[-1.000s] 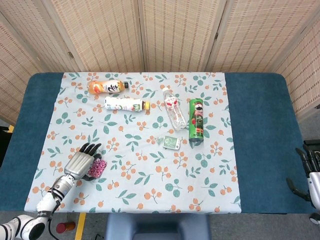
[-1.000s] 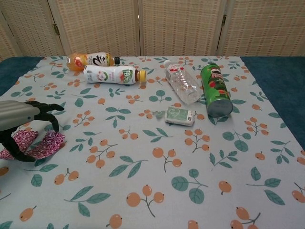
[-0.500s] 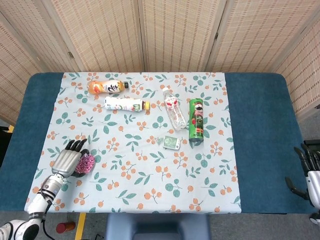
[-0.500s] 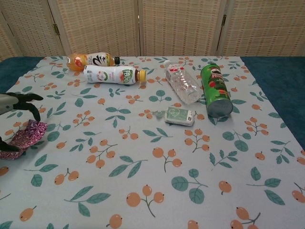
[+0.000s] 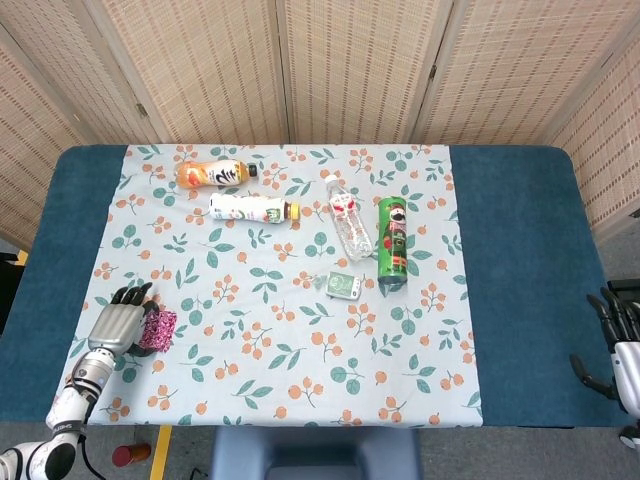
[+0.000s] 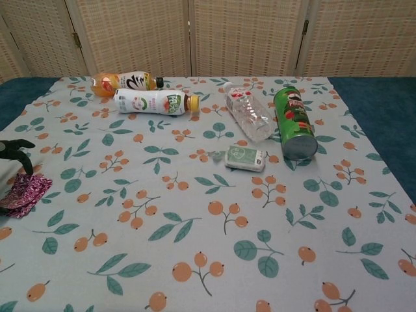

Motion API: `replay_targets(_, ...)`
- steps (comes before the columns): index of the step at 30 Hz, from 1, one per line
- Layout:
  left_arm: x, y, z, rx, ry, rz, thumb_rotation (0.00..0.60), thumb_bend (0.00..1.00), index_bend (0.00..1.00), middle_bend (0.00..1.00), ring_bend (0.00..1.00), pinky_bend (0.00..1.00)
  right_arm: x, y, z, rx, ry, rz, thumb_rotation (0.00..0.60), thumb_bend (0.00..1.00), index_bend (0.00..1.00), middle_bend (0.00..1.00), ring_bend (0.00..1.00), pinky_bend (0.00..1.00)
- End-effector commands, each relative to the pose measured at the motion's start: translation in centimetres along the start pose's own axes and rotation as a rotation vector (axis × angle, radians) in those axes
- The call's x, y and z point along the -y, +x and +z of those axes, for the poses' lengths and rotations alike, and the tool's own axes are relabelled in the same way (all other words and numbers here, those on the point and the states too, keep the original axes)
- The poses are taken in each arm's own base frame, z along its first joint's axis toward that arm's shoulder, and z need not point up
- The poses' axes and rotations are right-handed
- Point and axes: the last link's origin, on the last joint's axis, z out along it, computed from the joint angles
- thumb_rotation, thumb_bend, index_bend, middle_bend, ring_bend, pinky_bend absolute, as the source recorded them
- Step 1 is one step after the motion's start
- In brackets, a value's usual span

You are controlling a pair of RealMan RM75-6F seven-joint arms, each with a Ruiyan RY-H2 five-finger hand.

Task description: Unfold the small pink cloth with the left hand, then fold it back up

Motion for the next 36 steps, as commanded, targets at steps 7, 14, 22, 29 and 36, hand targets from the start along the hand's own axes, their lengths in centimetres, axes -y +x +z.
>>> replay_targets(7,-0.1,0.0,0.2,0.004,-0.003,0.008,0.600,0.21,0.30,0.00,0.00,0.00,-0.1,0.0,-0.1,-0.002,-0.004,0.000,0.600,0.37,0.00,0.00,0.00,0.00)
replay_targets(14,0.0,-0.1,0.2,0.018,0.000,0.014,0.600,0.21,0.26,0.00,0.00,0.00,-0.1,0.0,0.0,0.000,-0.005,0.000,0.600,0.37,0.00,0.00,0.00,0.00)
replay_targets(22,-0.1,-0.2,0.0,0.027,-0.004,0.016,0.600,0.21,0.22,0.00,0.00,0.00,-0.1,0.0,0.0,-0.001,-0.005,0.001,0.600,0.37,0.00,0.00,0.00,0.00)
replay_targets(29,0.1,1.1,-0.7,-0.031,0.006,-0.054,0.600,0.21,0.20,0.00,0.00,0.00,-0.1,0.2,0.1,0.000,-0.001,-0.003,0.600,0.37,0.00,0.00,0.00,0.00)
replay_targets(36,2.1,4.9,-3.0,-0.245,0.061,-0.257,0.600,0.22,0.20,0.00,0.00,0.00,-0.5,0.8,0.6,0.037,0.006,0.032,0.600,0.37,0.00,0.00,0.00,0.00)
